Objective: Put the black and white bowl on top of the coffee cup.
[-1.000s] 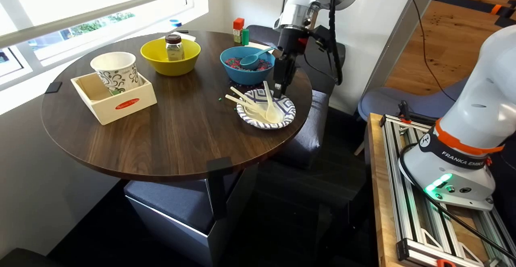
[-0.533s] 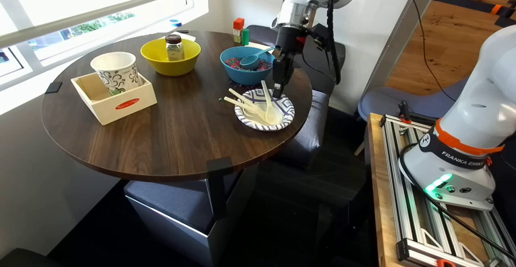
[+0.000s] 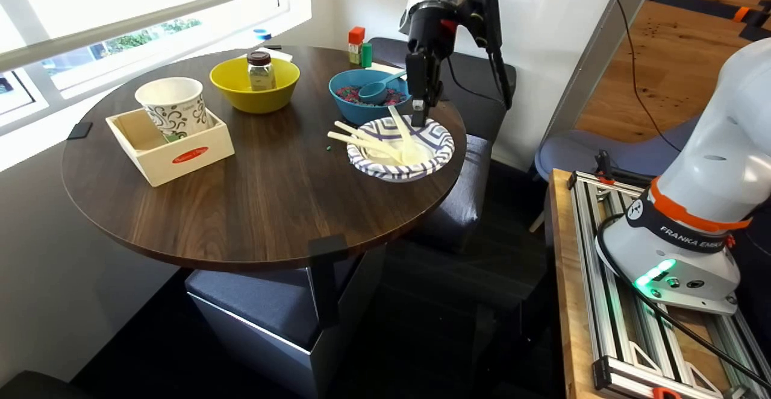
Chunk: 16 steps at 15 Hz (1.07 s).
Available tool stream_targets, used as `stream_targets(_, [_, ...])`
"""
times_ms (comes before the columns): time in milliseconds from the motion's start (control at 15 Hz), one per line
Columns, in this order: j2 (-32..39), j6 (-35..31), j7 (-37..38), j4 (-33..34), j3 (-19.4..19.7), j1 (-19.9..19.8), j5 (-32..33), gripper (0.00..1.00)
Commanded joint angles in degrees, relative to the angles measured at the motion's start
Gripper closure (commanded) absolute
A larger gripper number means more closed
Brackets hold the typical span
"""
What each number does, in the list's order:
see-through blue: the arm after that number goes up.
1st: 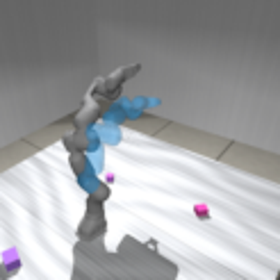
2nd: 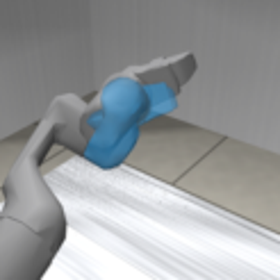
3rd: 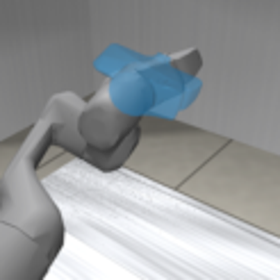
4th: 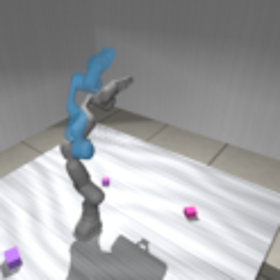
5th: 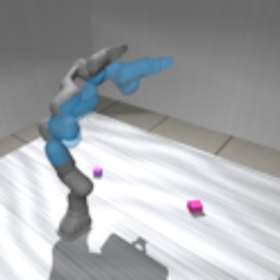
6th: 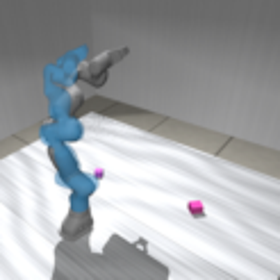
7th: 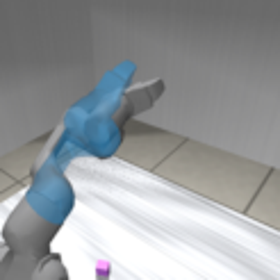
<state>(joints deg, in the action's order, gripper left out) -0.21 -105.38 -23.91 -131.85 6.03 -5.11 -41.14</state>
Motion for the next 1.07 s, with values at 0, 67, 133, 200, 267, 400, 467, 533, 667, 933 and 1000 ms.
stream_targets(0, [1.1,2.1,6.4,4.2,-0.2,-0.2,-3.8,0.99])
stream_targets(67, [1.0,1.7,7.7,5.3,-0.4,0.0,-5.3,0.99])
stream_targets(133, [0.7,0.3,9.4,6.2,-0.6,0.2,-6.8,0.99])
stream_targets(200, [0.5,-0.3,10.6,7.2,-0.8,0.3,-8.0,0.99])
stream_targets(267, [-0.1,-0.5,10.9,8.2,-0.9,0.3,-8.4,0.99])
stream_targets(400, [0.1,0.8,9.3,7.9,-0.6,-0.1,-7.1,0.96])
stream_targets(467, [0.1,0.8,9.8,8.6,-0.7,-0.1,-7.2,0.96])
stream_targets(533, [0.0,0.8,10.1,8.8,-0.7,-0.1,-7.2,0.96])
stream_targets(667, [0.1,-3.0,13.1,8.5,-0.9,0.1,-9.6,0.99])
stream_targets(933, [3.6,-17.6,19.2,13.6,-3.2,2.2,-17.9,0.99])
stream_targets(1000, [4.2,-21.9,20.8,14.7,-3.9,2.9,-19.1,0.99])
